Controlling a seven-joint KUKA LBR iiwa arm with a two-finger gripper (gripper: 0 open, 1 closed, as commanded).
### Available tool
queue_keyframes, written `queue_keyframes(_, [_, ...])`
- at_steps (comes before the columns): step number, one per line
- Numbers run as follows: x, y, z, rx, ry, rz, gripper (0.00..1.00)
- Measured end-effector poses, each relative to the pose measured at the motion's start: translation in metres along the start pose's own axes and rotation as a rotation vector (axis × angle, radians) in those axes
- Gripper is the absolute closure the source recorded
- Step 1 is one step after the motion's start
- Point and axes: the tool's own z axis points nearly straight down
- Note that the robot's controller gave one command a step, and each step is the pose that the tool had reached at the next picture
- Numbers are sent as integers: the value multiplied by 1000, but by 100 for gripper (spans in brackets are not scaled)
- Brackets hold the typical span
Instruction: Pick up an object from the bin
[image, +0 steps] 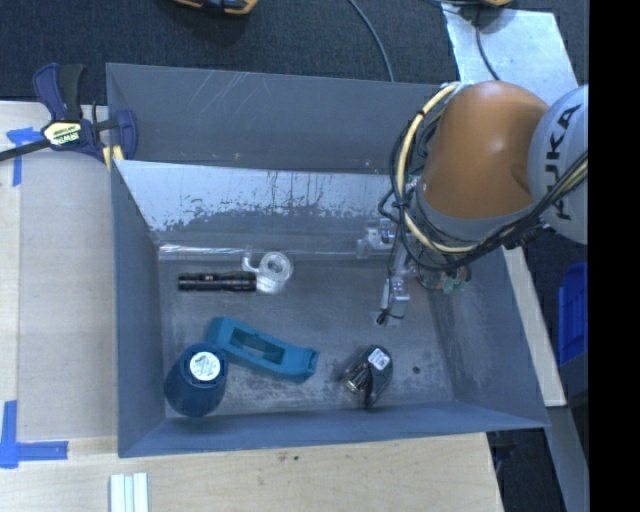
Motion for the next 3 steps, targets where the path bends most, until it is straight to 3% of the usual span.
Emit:
queue_keyframes(1, [-1,0,-5,0,-9,0,0])
queue_keyframes(2, [21,-16,82,2,-10,-277,0])
queue_keyframes(3, [74,-29,59,2,-12,-359,0])
